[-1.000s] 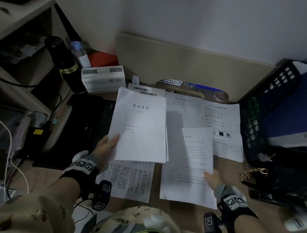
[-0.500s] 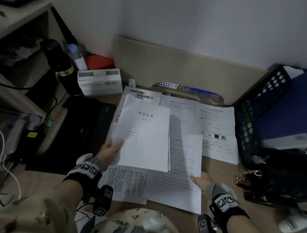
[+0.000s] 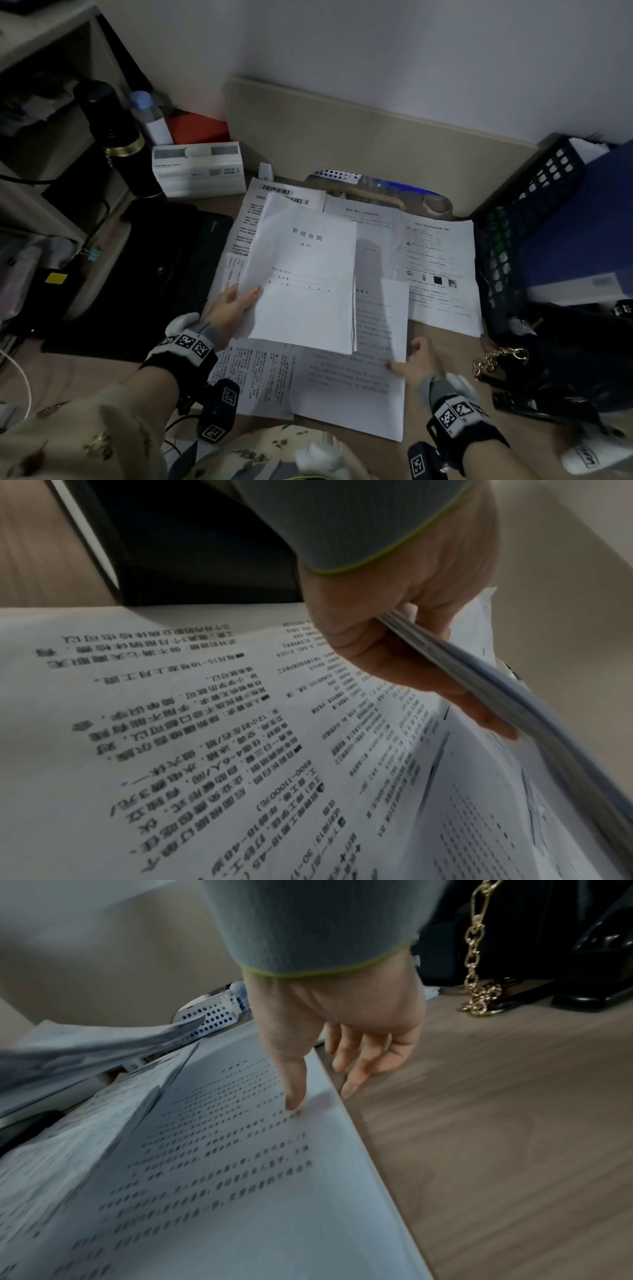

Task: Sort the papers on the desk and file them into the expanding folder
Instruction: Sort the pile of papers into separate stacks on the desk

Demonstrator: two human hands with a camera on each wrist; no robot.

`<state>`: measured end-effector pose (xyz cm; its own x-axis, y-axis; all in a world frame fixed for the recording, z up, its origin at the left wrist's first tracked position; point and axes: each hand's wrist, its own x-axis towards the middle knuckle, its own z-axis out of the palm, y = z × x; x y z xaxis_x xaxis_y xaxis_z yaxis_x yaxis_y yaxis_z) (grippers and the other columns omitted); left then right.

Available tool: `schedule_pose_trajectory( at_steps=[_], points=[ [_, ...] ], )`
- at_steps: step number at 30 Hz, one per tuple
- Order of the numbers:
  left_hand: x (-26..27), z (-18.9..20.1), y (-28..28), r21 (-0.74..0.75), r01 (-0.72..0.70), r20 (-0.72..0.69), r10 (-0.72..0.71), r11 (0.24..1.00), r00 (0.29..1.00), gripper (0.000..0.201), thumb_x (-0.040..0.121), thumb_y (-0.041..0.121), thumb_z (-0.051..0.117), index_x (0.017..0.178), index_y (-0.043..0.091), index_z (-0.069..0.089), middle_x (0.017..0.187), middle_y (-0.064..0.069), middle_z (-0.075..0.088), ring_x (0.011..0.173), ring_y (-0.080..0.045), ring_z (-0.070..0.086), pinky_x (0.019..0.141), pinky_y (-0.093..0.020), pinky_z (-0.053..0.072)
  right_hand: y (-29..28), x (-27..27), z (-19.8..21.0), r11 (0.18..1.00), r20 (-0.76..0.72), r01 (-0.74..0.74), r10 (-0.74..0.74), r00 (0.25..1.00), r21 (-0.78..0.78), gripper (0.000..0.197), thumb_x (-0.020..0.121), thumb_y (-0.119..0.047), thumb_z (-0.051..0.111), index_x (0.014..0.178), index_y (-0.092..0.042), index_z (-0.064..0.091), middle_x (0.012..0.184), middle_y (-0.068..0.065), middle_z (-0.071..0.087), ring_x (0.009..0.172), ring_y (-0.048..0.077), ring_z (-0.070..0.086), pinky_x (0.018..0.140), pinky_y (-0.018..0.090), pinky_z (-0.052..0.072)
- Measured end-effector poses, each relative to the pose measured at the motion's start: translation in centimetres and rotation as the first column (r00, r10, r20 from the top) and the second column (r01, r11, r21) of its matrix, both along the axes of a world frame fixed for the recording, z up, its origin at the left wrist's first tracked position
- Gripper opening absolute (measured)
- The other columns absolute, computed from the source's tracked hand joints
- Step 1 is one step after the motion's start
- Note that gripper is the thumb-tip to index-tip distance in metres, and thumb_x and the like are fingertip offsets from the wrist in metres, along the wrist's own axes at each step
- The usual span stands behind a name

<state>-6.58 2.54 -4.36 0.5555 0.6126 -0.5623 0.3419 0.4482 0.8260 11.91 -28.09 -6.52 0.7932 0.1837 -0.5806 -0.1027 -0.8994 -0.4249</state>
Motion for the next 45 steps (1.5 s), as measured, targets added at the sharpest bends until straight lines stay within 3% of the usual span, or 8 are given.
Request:
schedule_pose_trajectory(
  at_steps=[7, 14, 20, 27, 32, 35, 40, 45],
  points=[
    [0.3, 0.1, -0.8, 0.011, -0.006, 0.029, 0.006, 1.0, 1.0, 0.019, 0.091, 0.027, 0.065, 0.107, 0.017, 0.066, 0.099, -0.007, 0.071, 0.087, -0.02, 0.065, 0.073, -0.029, 0.052, -0.4, 1.0, 0.8, 0.986, 0.14, -0.098, 0.079, 0.987, 0.133, 0.067, 0.071, -0.017, 0.079, 0.13, -0.02, 0.047, 0.122, 0.009, 0.048, 0.102, 0.022, 0.053, 0.088, 0.036, 0.049],
    [0.5, 0.2, -1.5, 0.007, 0.003, 0.045, -0.003, 1.0, 0.999, 0.03, 0.09, 0.028, 0.066, 0.113, 0.01, 0.064, 0.094, -0.012, 0.069, 0.08, -0.021, 0.062, 0.067, -0.031, 0.053, -0.5, -0.5, -0.5, 0.941, 0.048, -0.324, 0.33, 0.943, -0.093, 0.08, 0.079, -0.034, 0.073, 0.146, -0.037, 0.028, 0.135, -0.003, 0.028, 0.124, 0.022, 0.029, 0.108, 0.03, 0.03],
    [0.6, 0.5, -2.0, -0.026, -0.001, 0.065, 0.003, 1.0, 0.998, 0.023, 0.088, 0.03, 0.068, 0.106, 0.016, 0.067, 0.109, -0.02, 0.068, 0.091, -0.03, 0.063, 0.091, -0.05, 0.051, -1.2, -1.0, -0.5, 0.93, 0.04, -0.338, 0.347, 0.937, -0.145, 0.08, 0.079, -0.031, 0.072, 0.144, -0.045, 0.026, 0.143, -0.003, 0.02, 0.132, 0.023, 0.018, 0.114, 0.038, 0.019],
    [1.1, 1.5, -2.9, -0.039, 0.018, 0.066, -0.015, 0.999, 0.998, 0.014, 0.09, 0.025, 0.066, 0.103, 0.018, 0.066, 0.094, -0.007, 0.072, 0.081, -0.021, 0.067, 0.073, -0.033, 0.056, -1.7, -1.3, -0.1, 0.935, 0.032, -0.331, 0.338, 0.941, -0.127, 0.074, 0.079, -0.032, 0.073, 0.139, -0.048, 0.033, 0.145, -0.004, 0.021, 0.132, 0.023, 0.021, 0.113, 0.034, 0.019],
    [1.2, 1.4, -3.5, -0.037, 0.088, 0.04, -0.087, 0.995, 0.995, 0.021, 0.091, 0.025, 0.065, 0.108, 0.013, 0.064, 0.085, -0.006, 0.068, 0.07, -0.018, 0.061, 0.058, -0.027, 0.052, -0.1, -0.2, 0.5, 0.972, 0.159, -0.178, 0.153, 0.975, 0.154, 0.027, 0.095, -0.031, 0.051, 0.121, -0.031, 0.06, 0.123, 0.002, 0.052, 0.111, 0.023, 0.05, 0.094, 0.031, 0.043],
    [1.3, 1.3, -4.1, -0.038, 0.124, -0.01, -0.125, 0.992, 0.992, 0.016, 0.091, 0.024, 0.064, 0.104, 0.015, 0.062, 0.083, -0.005, 0.063, 0.069, -0.017, 0.057, 0.058, -0.027, 0.05, 1.9, -0.2, 2.0, 0.9, -0.112, 0.044, 0.005, 0.994, 0.434, 0.029, 0.1, -0.028, 0.04, 0.115, -0.012, 0.06, 0.103, 0.002, 0.059, 0.099, 0.019, 0.058, 0.08, 0.025, 0.043],
    [1.4, 0.8, -4.9, -0.069, 0.172, -0.114, -0.179, 0.983, 0.977, 0.03, 0.087, 0.023, 0.071, 0.112, 0.01, 0.062, 0.09, -0.008, 0.065, 0.075, -0.021, 0.06, 0.06, -0.028, 0.049, 3.6, -0.7, 1.1, 0.922, -0.189, 0.09, -0.019, 0.982, 0.375, 0.037, 0.09, -0.035, 0.06, 0.066, -0.011, 0.046, 0.067, 0.0, 0.043, 0.062, 0.017, 0.043, 0.059, 0.024, 0.035],
    [1.4, 0.8, -5.3, -0.126, 0.203, -0.141, -0.22, 0.971, 0.965, 0.049, 0.073, 0.029, 0.082, 0.113, 0.01, 0.062, 0.1, -0.015, 0.071, 0.078, -0.027, 0.067, 0.065, -0.039, 0.058, 3.6, -0.5, -1.7, 0.929, -0.172, 0.159, -0.106, 0.979, 0.334, 0.029, 0.08, -0.017, 0.071, 0.07, 0.004, 0.055, 0.072, 0.008, 0.052, 0.069, 0.017, 0.047, 0.064, 0.026, 0.037]
  ],
)
